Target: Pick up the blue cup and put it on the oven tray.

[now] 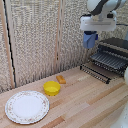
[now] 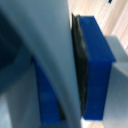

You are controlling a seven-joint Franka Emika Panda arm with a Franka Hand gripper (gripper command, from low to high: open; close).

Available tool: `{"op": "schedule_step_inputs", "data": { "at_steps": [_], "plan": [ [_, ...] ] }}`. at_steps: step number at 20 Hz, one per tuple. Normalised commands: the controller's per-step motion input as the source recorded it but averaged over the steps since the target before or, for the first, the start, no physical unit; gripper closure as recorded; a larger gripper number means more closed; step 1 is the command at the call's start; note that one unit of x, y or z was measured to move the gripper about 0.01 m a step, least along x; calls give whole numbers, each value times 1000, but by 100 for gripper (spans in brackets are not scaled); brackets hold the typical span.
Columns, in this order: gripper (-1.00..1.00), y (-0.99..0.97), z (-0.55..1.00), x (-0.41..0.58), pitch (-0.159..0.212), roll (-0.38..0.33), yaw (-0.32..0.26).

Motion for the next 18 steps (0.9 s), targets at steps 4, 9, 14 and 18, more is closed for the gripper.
{"op": "schedule_step_inputs", "data": {
  "at_steps": [4,9,14,18],
  "plan": [
    [100,-687,162,49,58,11,-162],
    [100,-738,115,100,38,7,-144],
    [100,-846,42,230,32,19,-83],
    [100,-934,0,365,88,36,-16]
  ]
}}
